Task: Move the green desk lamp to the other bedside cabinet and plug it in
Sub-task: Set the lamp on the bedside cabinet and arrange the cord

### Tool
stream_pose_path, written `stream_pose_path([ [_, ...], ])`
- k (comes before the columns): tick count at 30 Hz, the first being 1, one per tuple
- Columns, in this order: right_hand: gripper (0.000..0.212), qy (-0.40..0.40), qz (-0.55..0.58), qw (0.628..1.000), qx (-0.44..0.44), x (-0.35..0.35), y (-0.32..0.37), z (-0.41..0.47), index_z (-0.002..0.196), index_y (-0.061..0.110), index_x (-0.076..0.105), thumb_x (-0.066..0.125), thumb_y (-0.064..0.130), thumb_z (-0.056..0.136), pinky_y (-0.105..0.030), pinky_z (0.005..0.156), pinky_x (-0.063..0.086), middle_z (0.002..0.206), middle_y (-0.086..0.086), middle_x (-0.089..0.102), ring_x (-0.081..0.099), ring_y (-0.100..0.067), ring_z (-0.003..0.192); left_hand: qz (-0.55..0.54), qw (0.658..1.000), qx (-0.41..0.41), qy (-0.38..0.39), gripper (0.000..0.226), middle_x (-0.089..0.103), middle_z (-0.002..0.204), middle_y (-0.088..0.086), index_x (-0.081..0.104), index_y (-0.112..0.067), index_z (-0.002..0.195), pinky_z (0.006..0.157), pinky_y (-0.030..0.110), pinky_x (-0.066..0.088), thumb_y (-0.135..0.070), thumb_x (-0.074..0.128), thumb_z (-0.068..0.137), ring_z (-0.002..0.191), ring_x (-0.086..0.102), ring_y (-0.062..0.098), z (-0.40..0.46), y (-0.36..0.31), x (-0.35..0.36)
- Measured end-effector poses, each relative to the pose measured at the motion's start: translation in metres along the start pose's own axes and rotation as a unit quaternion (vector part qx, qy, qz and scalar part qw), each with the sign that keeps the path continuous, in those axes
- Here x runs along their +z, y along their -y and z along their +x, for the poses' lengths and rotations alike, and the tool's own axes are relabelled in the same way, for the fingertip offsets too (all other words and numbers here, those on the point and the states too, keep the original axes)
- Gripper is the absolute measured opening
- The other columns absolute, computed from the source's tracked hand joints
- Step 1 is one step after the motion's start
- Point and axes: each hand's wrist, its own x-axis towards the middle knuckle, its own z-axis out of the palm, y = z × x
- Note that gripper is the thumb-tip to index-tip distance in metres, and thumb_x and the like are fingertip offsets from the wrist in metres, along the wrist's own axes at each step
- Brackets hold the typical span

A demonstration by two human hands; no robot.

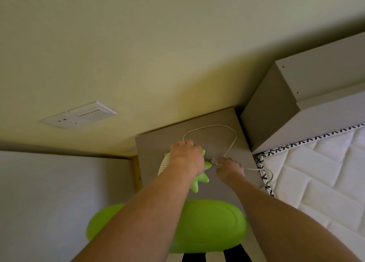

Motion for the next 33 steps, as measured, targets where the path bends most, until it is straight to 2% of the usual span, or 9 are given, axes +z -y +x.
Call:
stream_pose_path([
  [9, 0.055, -0.043, 0.001, 0.998, -0.044, -0.042, -0.004, -0.095, 0.136, 0.020, 0.046, 0.052, 0.026, 0.082, -0.038, 0.108, 0.033, 0.141, -0.011, 0.047, 0.043, -0.032, 0.131, -0.109, 0.992, 0.014, -0.067, 0.047, 0.045, 0.138, 0.014, 0.047, -0.013, 0.133, 0.100, 0.045, 0.039, -0.032, 0.046, 0.090, 0.126, 0.043, 0.035, -0.074, -0.016, -0.041],
  [13, 0.054, -0.062, -0.005, 0.997, -0.052, -0.050, -0.020, -0.135, 0.137, 0.024, 0.046, 0.052, 0.031, 0.084, -0.038, 0.107, 0.034, 0.141, -0.009, 0.048, 0.045, -0.031, 0.131, -0.159, 0.979, 0.014, -0.129, 0.044, 0.047, 0.135, 0.014, 0.049, -0.012, 0.130, 0.099, 0.046, 0.040, -0.032, 0.041, 0.092, 0.125, 0.043, 0.035, -0.112, -0.037, -0.048],
  [17, 0.056, -0.067, -0.016, 0.997, -0.043, -0.050, -0.045, -0.167, 0.137, 0.021, 0.044, 0.050, 0.026, 0.082, -0.040, 0.108, 0.036, 0.142, -0.009, 0.046, 0.044, -0.030, 0.131, -0.159, 0.971, 0.023, -0.178, 0.043, 0.047, 0.131, 0.013, 0.047, -0.011, 0.129, 0.097, 0.047, 0.042, -0.031, 0.041, 0.091, 0.122, 0.043, 0.034, -0.143, -0.061, -0.047],
  [20, 0.058, -0.075, -0.012, 0.997, -0.034, -0.043, -0.065, -0.195, 0.140, 0.021, 0.041, 0.049, 0.027, 0.083, -0.042, 0.106, 0.039, 0.141, -0.008, 0.046, 0.045, -0.029, 0.129, -0.071, 0.970, 0.056, -0.226, 0.041, 0.049, 0.127, 0.012, 0.048, -0.011, 0.127, 0.092, 0.044, 0.040, -0.027, 0.046, 0.089, 0.118, 0.045, 0.033, -0.170, -0.084, -0.036],
  [23, 0.058, -0.097, 0.005, 0.995, -0.023, -0.030, -0.082, -0.221, 0.141, 0.022, 0.039, 0.049, 0.028, 0.084, -0.042, 0.105, 0.040, 0.139, -0.007, 0.047, 0.048, -0.028, 0.126, 0.005, 0.954, 0.105, -0.280, 0.043, 0.051, 0.125, 0.013, 0.049, -0.010, 0.126, 0.094, 0.043, 0.039, -0.021, 0.049, 0.085, 0.116, 0.047, 0.033, -0.197, -0.105, -0.016],
  [27, 0.054, -0.124, 0.020, 0.992, -0.005, -0.013, -0.096, -0.243, 0.137, 0.021, 0.044, 0.048, 0.027, 0.083, -0.041, 0.100, 0.045, 0.131, -0.007, 0.052, 0.052, -0.028, 0.119, -0.068, 0.946, 0.148, -0.280, 0.041, 0.050, 0.128, 0.013, 0.048, -0.009, 0.127, 0.098, 0.043, 0.037, -0.021, 0.046, 0.088, 0.118, 0.046, 0.035, -0.216, -0.122, 0.016],
  [30, 0.051, -0.132, 0.016, 0.991, -0.003, 0.006, -0.108, -0.248, 0.133, 0.021, 0.048, 0.045, 0.025, 0.082, -0.041, 0.096, 0.046, 0.125, -0.009, 0.054, 0.054, -0.030, 0.115, -0.142, 0.925, 0.189, -0.298, 0.042, 0.048, 0.131, 0.011, 0.047, -0.009, 0.131, 0.098, 0.044, 0.040, -0.018, 0.043, 0.090, 0.120, 0.045, 0.034, -0.220, -0.130, 0.046],
  [33, 0.052, -0.148, 0.020, 0.989, -0.011, 0.020, -0.116, -0.235, 0.135, 0.021, 0.047, 0.048, 0.028, 0.083, -0.042, 0.099, 0.044, 0.130, -0.010, 0.052, 0.053, -0.031, 0.118, -0.155, 0.909, 0.196, -0.334, 0.040, 0.050, 0.129, 0.010, 0.048, -0.009, 0.129, 0.095, 0.044, 0.042, -0.019, 0.042, 0.090, 0.118, 0.046, 0.033, -0.207, -0.127, 0.076],
])
